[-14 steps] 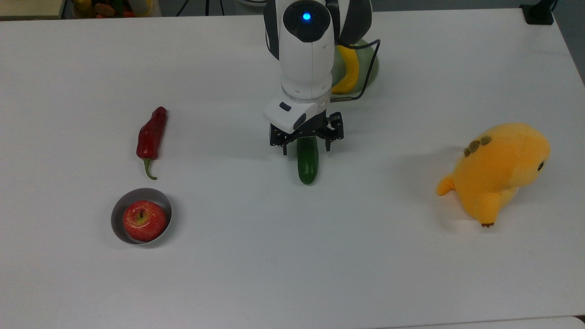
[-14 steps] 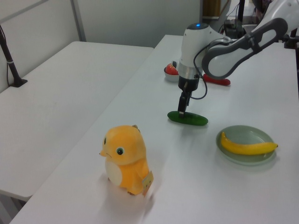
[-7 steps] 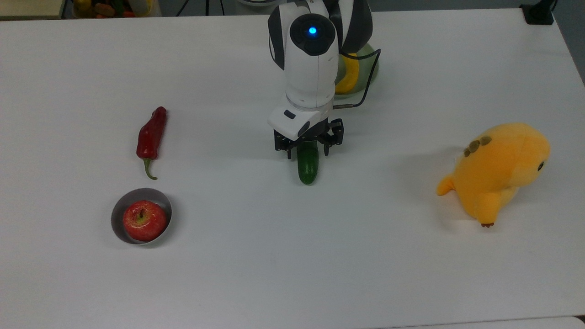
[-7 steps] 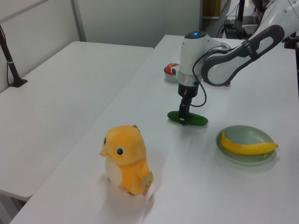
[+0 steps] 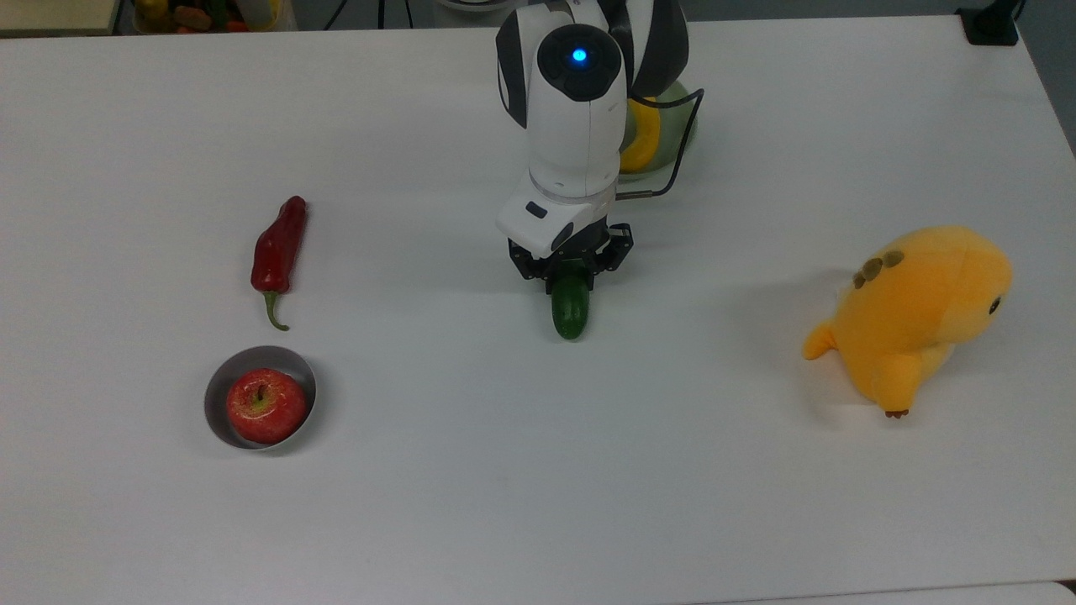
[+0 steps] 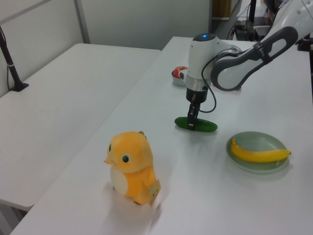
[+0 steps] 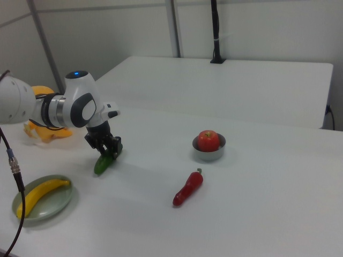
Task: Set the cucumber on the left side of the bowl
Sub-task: 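Close the gripper on the cucumber's end, then lift the cucumber and carry it toward the silver bowl with the apple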
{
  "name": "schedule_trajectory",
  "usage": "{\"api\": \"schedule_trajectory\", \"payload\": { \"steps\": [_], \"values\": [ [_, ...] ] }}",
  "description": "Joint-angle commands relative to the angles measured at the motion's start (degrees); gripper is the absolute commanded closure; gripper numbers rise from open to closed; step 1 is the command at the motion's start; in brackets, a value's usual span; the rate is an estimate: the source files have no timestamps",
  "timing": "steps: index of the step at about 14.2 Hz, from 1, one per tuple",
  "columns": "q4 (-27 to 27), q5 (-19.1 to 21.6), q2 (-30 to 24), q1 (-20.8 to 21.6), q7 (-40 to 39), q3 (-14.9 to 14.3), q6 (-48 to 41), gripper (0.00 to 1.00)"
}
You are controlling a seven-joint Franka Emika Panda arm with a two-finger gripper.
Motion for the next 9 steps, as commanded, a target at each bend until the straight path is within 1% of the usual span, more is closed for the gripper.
{"api": "schedule_trajectory", "payload": {
  "steps": [1,3,4,5,8,9],
  "values": [
    [-0.30,-1.13,-2.02,-0.40,1.13,0.06,0.57,0.83],
    [-0.12,-1.13,-2.72,-1.54,0.69,0.06,0.75,0.82],
    [1.54,-1.13,-2.72,-2.15,0.69,0.06,0.57,0.82],
    [1.90,-1.13,-2.90,-2.85,-0.09,0.06,-0.04,0.82],
    [4.09,-0.77,-2.55,-5.58,-4.84,0.06,-0.22,0.82],
    [4.80,-0.34,-2.55,-6.54,-6.50,-0.37,0.13,0.82]
  ]
}}
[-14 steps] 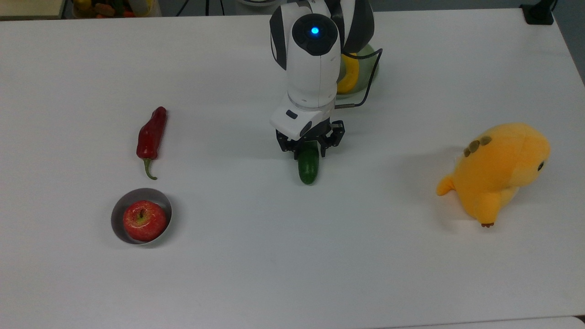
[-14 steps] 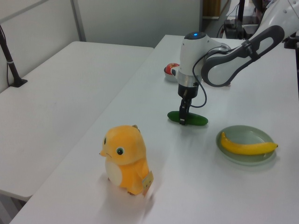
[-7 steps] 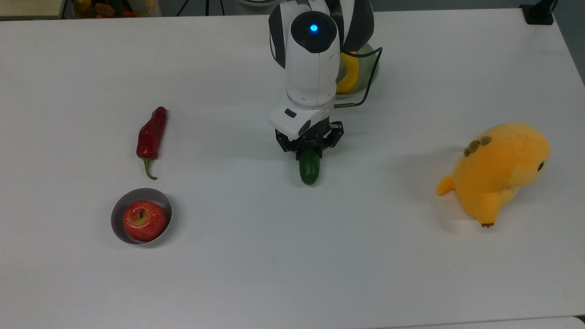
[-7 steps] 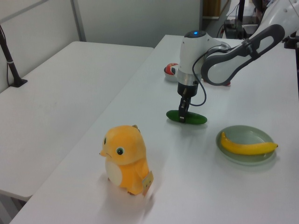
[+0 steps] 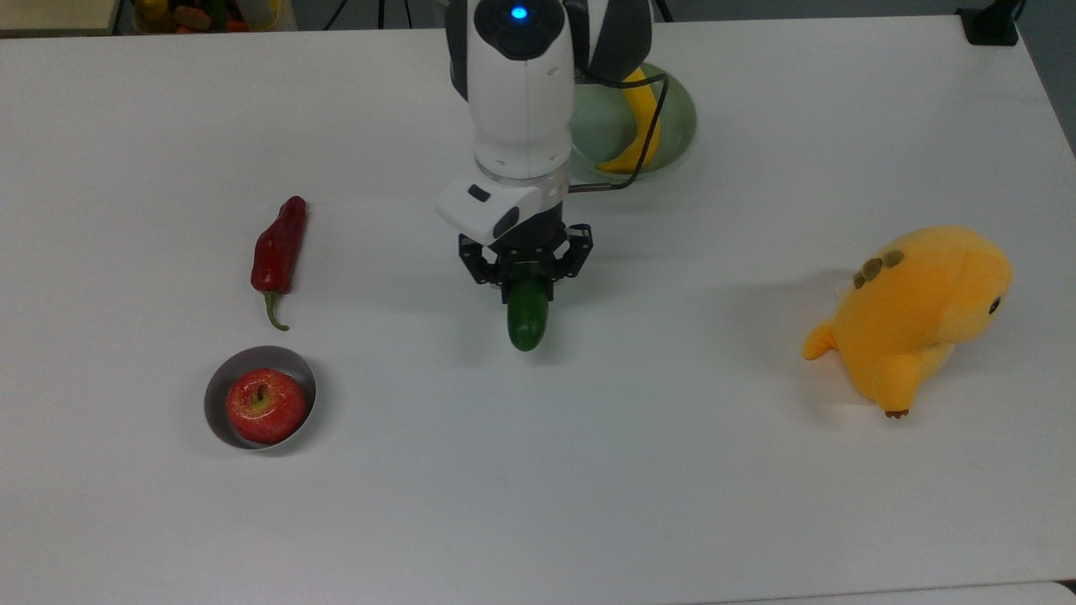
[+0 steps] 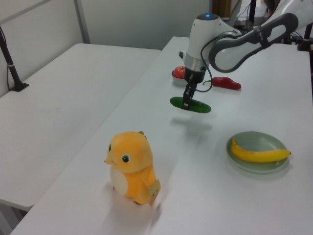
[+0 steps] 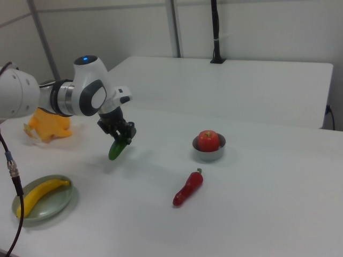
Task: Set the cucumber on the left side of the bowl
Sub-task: 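Lift the cucumber and carry it toward the silver bowl with the apple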
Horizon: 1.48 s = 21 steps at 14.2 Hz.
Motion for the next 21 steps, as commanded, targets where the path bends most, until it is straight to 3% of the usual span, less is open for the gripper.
{"api": "schedule_trajectory", "payload": {
  "steps": [1,5,10,16,21],
  "values": [
    [1.38,-0.25,-0.56,-3.04,-5.19,-0.33,0.39,0.82],
    [3.40,-0.43,0.92,-7.96,-12.48,-0.33,2.14,0.82],
    [4.70,-0.69,4.70,-13.06,-18.02,-0.33,11.97,0.82],
    [11.74,-1.22,14.02,-13.51,-18.91,-0.33,19.01,0.83],
    [11.57,-1.22,14.47,-14.21,-22.95,-1.03,20.78,0.84]
  ]
}}
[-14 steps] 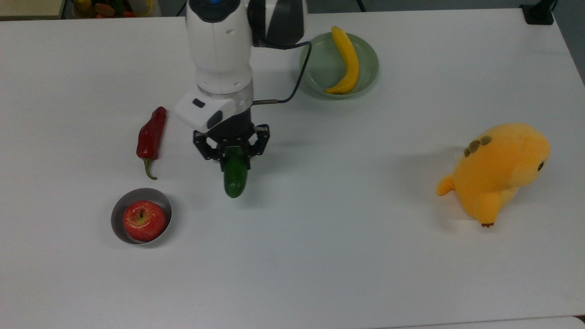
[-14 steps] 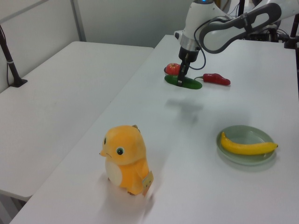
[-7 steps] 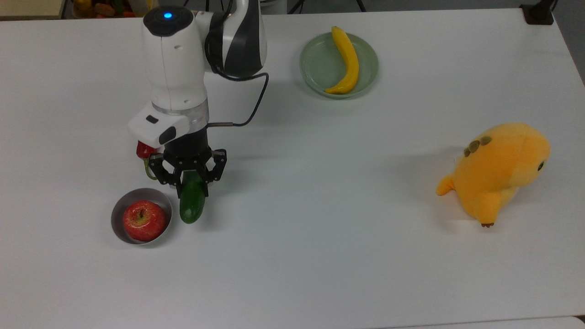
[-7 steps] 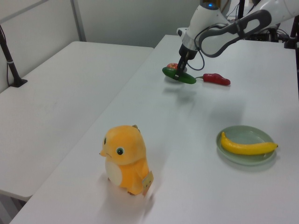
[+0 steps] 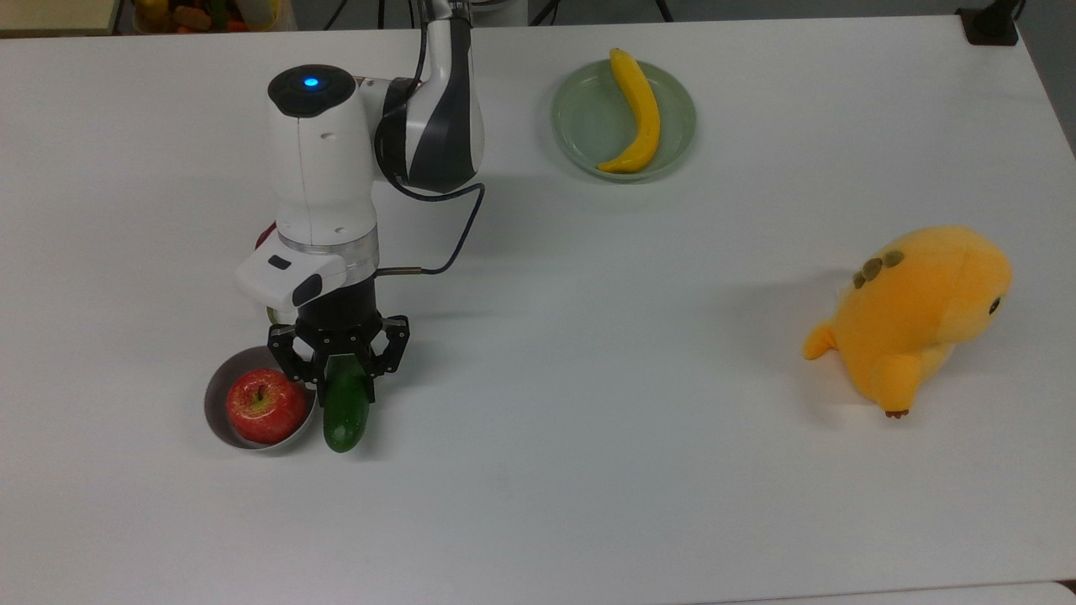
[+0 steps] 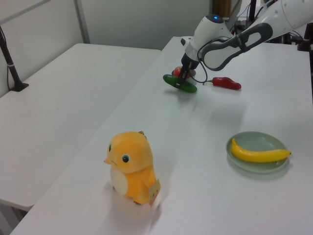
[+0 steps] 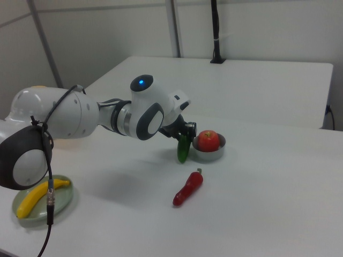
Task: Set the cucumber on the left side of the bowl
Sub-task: 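Lower the cucumber beside the bowl and open the gripper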
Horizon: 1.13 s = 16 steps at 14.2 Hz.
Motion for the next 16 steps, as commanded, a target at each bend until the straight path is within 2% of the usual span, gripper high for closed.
{"api": "schedule_trajectory", "payload": {
  "steps": [1,2,3,5,6,12,15,16],
  "values": [
    [0.75,-1.15,0.42,-0.46,-2.33,-0.63,0.62,0.77],
    [0.75,-1.15,0.42,-0.55,-2.33,-0.64,0.62,0.58],
    [0.66,-1.15,0.42,-0.46,-2.15,-0.64,0.71,0.32],
    [0.66,-1.15,0.42,-0.46,-1.89,-0.64,0.80,0.06],
    [0.66,-1.15,0.42,-0.46,-1.89,-0.64,0.80,0.00],
    [0.31,-0.80,-2.21,-0.20,-1.36,-0.28,0.36,0.00],
    [-0.39,-0.27,-6.69,0.07,3.37,-0.20,-2.26,0.00],
    [-0.57,-0.18,-9.57,-0.02,3.73,-0.20,-6.45,0.00]
  ]
}}
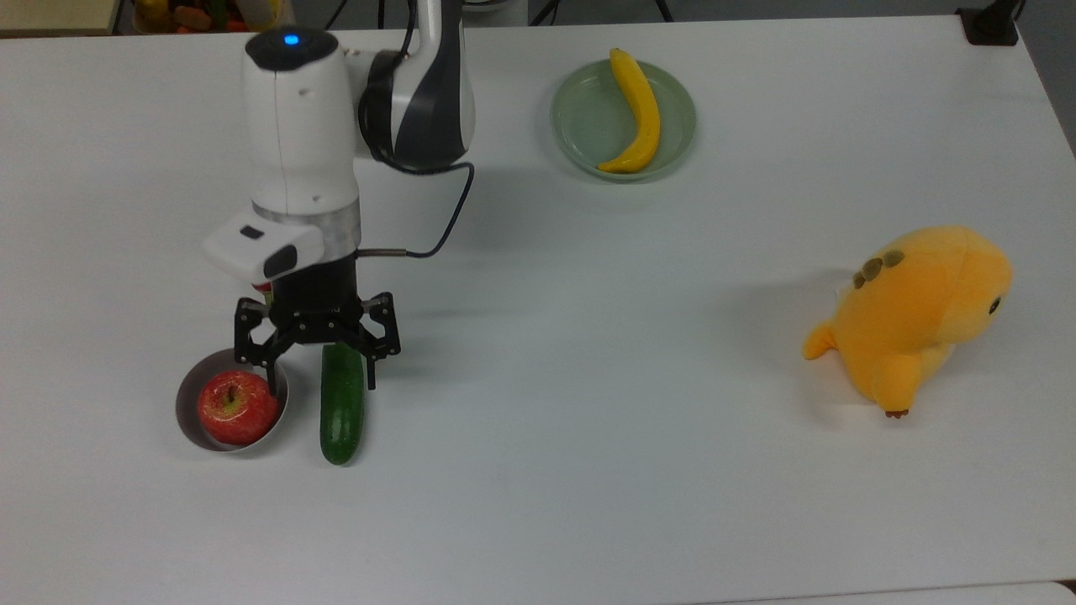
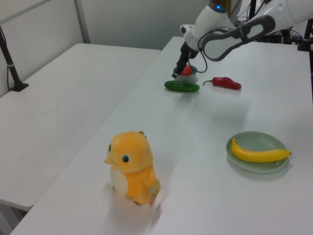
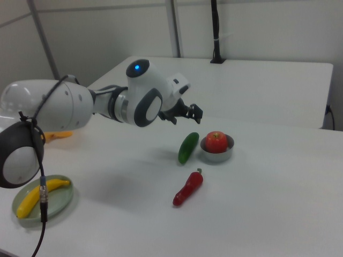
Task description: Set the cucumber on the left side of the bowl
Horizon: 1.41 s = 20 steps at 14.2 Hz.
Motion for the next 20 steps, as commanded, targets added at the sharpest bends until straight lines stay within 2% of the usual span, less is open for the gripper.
{"api": "schedule_trajectory", "payload": {
  "steps": [1,6,9,13,14,15,16,18,20],
  "values": [
    [-2.26,-0.19,-8.66,0.43,3.05,-0.26,-10.16,0.00],
    [-2.61,1.65,-18.32,0.61,3.32,-0.26,-25.01,0.00],
    [-2.70,2.09,-24.30,0.70,6.56,-0.62,-36.26,0.00],
    [-3.31,2.97,-31.78,4.64,14.29,-1.58,-55.08,0.00],
    [-4.62,2.97,-33.53,6.83,15.26,-2.37,-57.19,0.00],
    [-7.68,2.97,-36.42,10.33,15.45,-4.55,-58.69,0.00],
    [-9.63,3.41,-38.19,12.02,15.53,-5.79,-58.62,0.00],
    [-10.61,5.43,-38.65,12.91,15.62,-6.24,-59.84,0.00],
    [-10.35,5.52,-37.86,12.83,15.45,-6.24,-59.06,0.00]
  ]
}}
